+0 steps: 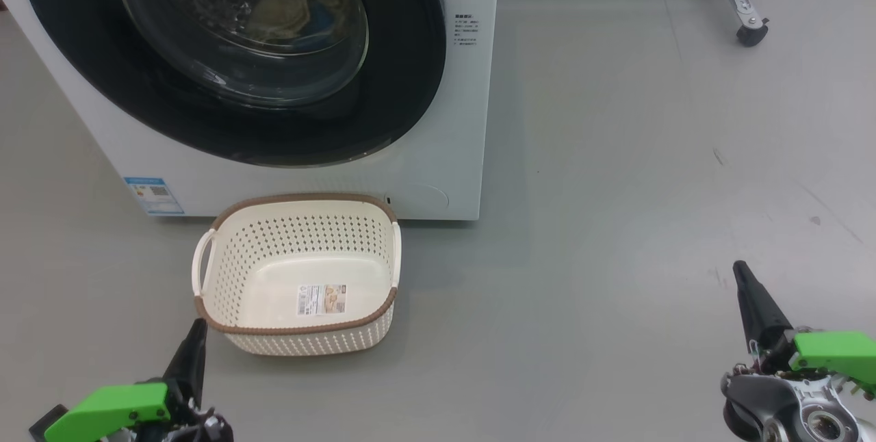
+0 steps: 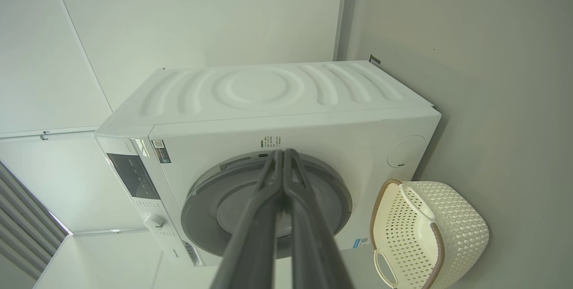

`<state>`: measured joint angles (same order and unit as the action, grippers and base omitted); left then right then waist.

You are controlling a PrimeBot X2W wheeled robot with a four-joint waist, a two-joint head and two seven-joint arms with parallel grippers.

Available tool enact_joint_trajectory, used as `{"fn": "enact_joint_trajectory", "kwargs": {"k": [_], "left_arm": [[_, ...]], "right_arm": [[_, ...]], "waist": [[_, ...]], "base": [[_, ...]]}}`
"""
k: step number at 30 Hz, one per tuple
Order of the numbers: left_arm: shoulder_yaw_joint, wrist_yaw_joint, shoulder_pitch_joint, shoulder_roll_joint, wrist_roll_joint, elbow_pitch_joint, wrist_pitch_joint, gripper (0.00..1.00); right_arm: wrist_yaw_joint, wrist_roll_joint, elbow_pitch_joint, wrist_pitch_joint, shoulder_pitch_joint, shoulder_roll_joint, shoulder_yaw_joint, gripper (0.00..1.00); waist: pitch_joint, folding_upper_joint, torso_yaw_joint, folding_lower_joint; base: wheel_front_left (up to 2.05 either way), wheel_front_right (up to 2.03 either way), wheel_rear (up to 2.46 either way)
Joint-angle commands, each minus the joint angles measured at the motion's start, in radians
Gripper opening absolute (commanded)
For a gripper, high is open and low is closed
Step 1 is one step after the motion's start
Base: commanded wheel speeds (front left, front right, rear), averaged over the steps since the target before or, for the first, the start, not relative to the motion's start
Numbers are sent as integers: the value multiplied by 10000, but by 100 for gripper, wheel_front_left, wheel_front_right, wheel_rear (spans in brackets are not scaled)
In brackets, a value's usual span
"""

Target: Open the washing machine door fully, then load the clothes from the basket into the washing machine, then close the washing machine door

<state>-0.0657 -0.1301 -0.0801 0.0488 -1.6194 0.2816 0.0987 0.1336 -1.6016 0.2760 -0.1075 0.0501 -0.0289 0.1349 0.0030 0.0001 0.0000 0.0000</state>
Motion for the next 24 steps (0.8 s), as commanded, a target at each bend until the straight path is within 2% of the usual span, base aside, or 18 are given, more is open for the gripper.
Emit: {"fn": "enact_joint_trajectory", "kwargs": {"k": [1, 24], "left_arm": [[-387, -6, -273, 87, 30, -365, 70, 0], [-417, -6, -275, 66, 55, -364, 94, 0]], "right_arm": [[-29, -71, -311, -56, 580, -214, -212, 0], [-29, -72, -311, -56, 580, -214, -212, 0]], "waist": [[0, -1, 0, 0], [0, -1, 0, 0]], "base": [[0, 0, 0], [0, 0, 0]]}}
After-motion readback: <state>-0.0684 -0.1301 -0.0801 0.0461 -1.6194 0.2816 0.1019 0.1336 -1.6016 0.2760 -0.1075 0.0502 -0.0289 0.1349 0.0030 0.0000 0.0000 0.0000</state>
